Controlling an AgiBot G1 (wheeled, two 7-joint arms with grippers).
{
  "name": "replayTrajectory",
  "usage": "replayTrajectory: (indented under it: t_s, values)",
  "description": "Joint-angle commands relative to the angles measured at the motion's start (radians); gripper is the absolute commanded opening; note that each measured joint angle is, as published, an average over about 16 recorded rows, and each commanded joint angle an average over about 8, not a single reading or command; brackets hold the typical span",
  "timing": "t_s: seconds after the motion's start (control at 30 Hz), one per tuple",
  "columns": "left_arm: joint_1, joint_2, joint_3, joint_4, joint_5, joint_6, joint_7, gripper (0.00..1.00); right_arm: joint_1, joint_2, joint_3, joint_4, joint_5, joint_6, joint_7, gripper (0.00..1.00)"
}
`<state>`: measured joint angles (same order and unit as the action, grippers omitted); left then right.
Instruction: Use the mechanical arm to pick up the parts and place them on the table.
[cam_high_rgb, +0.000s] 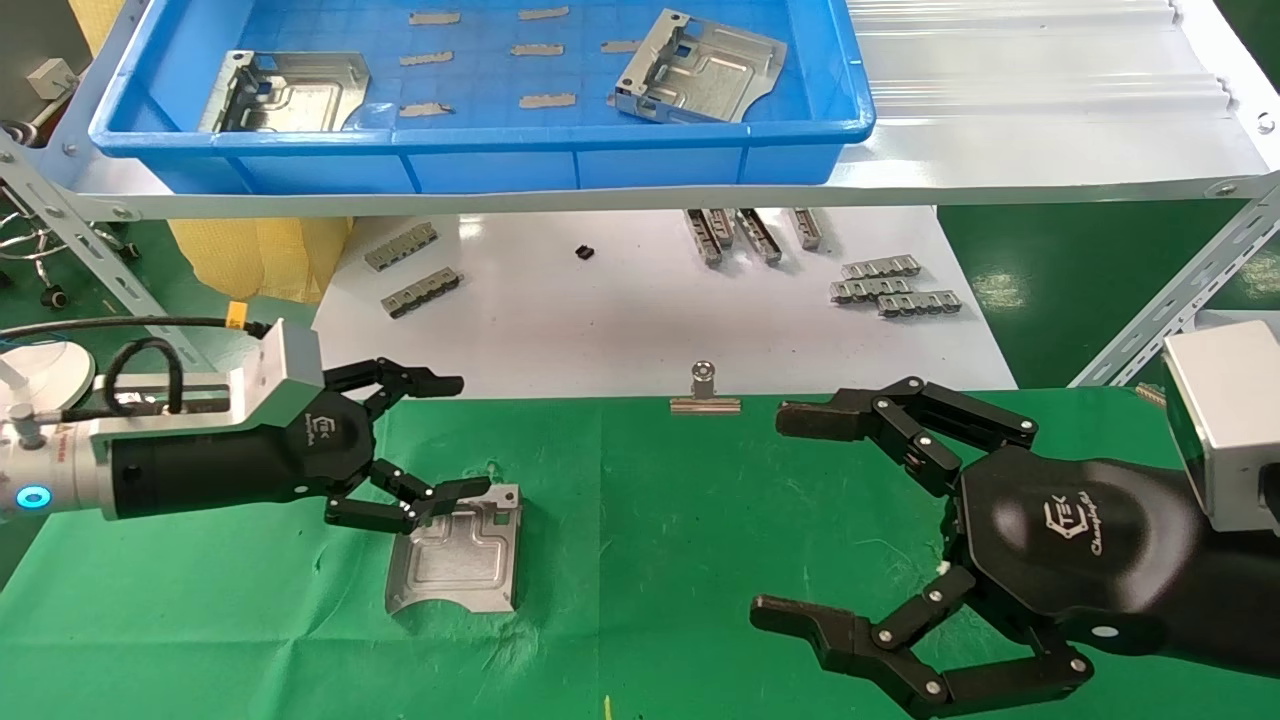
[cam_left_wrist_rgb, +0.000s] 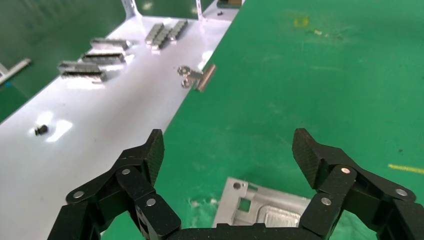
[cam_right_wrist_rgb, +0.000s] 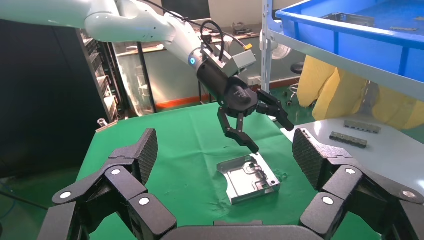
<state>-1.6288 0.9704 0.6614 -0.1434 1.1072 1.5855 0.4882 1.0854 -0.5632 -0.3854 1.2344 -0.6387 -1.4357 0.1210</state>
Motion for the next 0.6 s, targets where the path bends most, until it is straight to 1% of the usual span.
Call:
replayTrajectory:
  t_s: [0.03, 0.6]
  values:
    - [0.021, -0.014, -0.014, -0.043, -0.014, -0.003, -0.025, 1.00, 0.000, 0.000, 0.000, 0.000, 0.000, 0.000, 0.000, 1.00]
    - [0.201, -0.130, -0.138, -0.413, -0.136, -0.033, -0.245, 1.00, 0.000, 0.000, 0.000, 0.000, 0.000, 0.000, 0.000, 1.00]
